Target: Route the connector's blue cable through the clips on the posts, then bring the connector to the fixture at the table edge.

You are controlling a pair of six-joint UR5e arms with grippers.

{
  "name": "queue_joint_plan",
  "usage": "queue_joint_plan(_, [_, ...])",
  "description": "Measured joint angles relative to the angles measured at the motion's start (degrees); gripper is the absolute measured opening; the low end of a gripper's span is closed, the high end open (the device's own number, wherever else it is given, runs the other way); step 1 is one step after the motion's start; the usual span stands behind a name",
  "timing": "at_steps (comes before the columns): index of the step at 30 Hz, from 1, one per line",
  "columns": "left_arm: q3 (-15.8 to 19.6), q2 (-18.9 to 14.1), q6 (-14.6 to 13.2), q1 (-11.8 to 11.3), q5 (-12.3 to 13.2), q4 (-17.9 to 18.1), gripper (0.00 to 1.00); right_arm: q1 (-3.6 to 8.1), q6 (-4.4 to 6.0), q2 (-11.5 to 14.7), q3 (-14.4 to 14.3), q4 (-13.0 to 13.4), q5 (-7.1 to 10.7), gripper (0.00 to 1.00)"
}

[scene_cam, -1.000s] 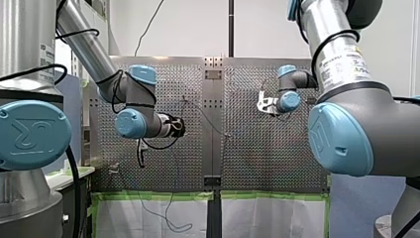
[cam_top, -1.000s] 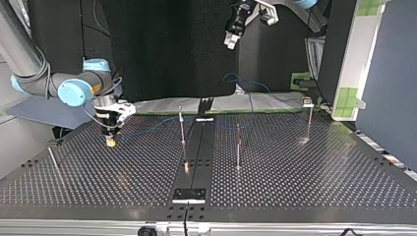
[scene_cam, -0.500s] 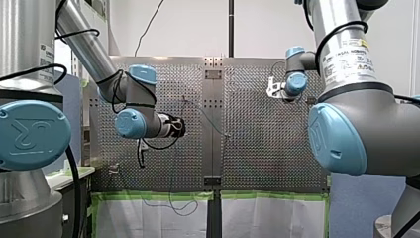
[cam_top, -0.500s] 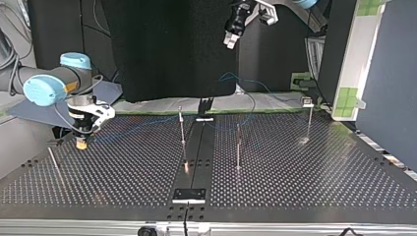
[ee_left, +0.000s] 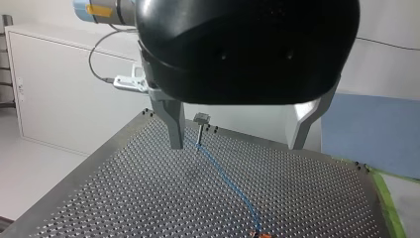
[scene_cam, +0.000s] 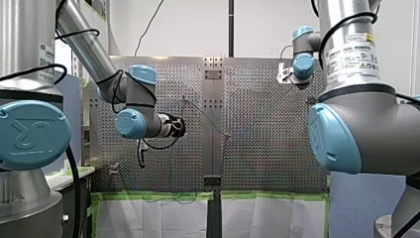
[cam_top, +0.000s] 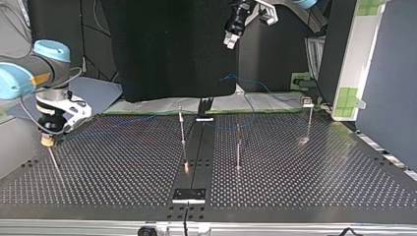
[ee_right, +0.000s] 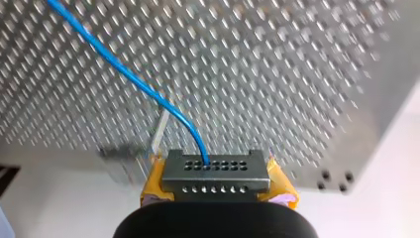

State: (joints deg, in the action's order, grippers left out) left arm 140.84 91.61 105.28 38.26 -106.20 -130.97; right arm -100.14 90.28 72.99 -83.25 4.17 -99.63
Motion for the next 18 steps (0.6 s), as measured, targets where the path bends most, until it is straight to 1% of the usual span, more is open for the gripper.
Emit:
queue_joint_plan(3, [0.01,0.0,-0.01,-0.03,0.0,0.0,1.0,0.55,-0.19,1.48,-1.03,0.1,-0.93,0.0])
queue_joint_plan(6, [-0.02,0.0,-0.01,-0.15,0.1,0.01,1.0,1.05,-0.2,2.93,-2.29,0.58,-1.25,0.0])
queue_joint_plan(11, [-0.04,0.0,0.0,-0.25,0.23,0.01,1.0,1.78,-0.13,5.24,-4.4,1.56,-1.25,0.0])
queue_joint_plan(13, [-0.05,0.0,0.0,-0.25,0.25,0.01,1.0,2.28,-0.18,6.12,-5.23,2.22,-1.07,0.0])
queue_joint_plan(15, [-0.05,0.0,0.01,-0.26,0.29,0.0,1.0,2.62,-0.28,6.52,-6.08,3.04,-0.85,0.0])
queue_joint_plan(18, [-0.06,0.0,0.01,-0.27,0.32,-0.08,1.0,2.86,-0.41,5.96,-6.75,4.33,-0.29,0.0])
